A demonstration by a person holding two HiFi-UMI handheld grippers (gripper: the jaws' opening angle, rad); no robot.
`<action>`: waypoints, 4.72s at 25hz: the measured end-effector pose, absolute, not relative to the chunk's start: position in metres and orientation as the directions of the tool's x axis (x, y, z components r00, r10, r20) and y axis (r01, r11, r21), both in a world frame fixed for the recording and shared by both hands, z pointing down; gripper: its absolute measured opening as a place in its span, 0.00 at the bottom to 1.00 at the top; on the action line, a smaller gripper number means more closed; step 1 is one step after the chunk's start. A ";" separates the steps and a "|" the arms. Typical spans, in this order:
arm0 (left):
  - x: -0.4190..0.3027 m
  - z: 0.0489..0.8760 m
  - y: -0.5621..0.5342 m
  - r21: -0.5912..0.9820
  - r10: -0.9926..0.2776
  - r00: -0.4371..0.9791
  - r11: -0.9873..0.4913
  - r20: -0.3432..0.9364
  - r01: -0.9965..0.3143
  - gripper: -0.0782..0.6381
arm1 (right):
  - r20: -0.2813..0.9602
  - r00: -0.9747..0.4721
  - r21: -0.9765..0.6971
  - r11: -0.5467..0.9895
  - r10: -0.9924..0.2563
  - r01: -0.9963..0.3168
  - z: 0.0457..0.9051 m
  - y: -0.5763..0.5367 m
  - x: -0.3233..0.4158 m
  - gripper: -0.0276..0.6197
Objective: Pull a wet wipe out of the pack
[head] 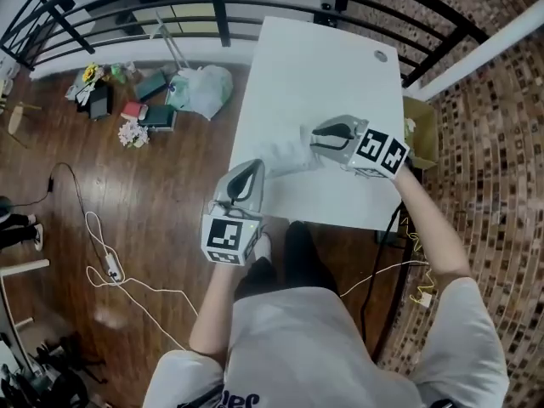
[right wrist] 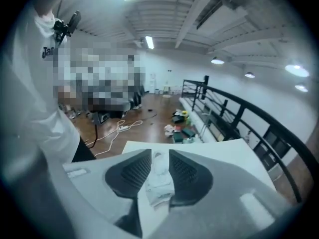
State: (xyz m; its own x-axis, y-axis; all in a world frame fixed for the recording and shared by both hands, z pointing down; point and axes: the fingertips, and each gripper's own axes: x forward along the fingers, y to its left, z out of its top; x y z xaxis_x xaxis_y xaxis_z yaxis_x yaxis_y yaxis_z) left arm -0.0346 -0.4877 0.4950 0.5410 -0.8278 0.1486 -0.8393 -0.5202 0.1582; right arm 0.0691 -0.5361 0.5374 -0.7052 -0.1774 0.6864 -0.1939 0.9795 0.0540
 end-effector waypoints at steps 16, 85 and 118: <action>-0.036 0.561 -0.507 0.221 -0.824 0.505 -0.459 0.256 -0.861 0.13 | 0.858 -0.396 -0.326 0.942 0.328 0.073 0.684 -0.560 0.024 0.18; 0.103 0.480 -0.421 0.148 -0.558 0.814 -0.802 0.161 -0.579 0.13 | 0.605 -0.441 0.008 0.559 -0.663 -0.829 0.519 -0.443 0.264 0.09; 0.048 0.377 -0.042 -0.029 -0.846 0.533 -0.533 0.007 -0.846 0.13 | 0.087 -0.472 -0.095 0.465 -0.877 -0.880 0.399 -0.019 0.136 0.03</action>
